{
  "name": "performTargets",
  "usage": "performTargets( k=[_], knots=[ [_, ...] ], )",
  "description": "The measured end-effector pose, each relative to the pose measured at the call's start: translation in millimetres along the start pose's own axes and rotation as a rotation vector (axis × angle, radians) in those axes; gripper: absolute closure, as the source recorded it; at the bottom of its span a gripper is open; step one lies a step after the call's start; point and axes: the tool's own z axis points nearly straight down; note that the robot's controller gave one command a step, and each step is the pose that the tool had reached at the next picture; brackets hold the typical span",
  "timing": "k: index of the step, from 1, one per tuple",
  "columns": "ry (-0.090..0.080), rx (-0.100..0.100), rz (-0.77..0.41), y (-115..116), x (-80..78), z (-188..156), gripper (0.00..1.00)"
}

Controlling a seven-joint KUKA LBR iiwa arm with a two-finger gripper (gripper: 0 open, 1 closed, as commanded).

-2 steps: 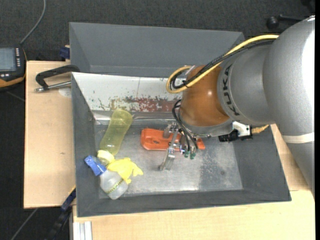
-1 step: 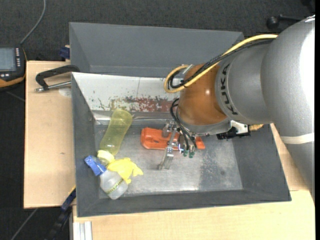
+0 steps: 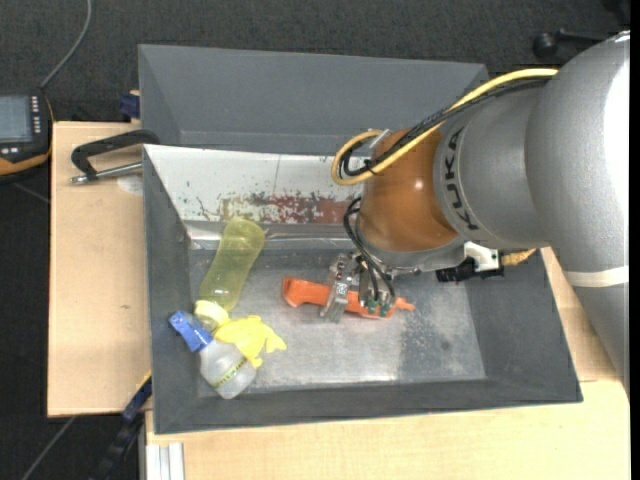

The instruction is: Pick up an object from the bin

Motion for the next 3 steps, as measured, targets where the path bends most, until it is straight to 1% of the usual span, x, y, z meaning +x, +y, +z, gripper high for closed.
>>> performTargets(
  k=[1, 2, 3],
  knots=[
    [0.0, 0.0, 0.0, 0, 0.0, 0, 1.0],
    [0.007, 0.002, 0.0, -1, 2.3, -9, 1.0],
    [0.005, 0.002, 0.0, -1, 2.1, -31, 1.0]
  ],
)
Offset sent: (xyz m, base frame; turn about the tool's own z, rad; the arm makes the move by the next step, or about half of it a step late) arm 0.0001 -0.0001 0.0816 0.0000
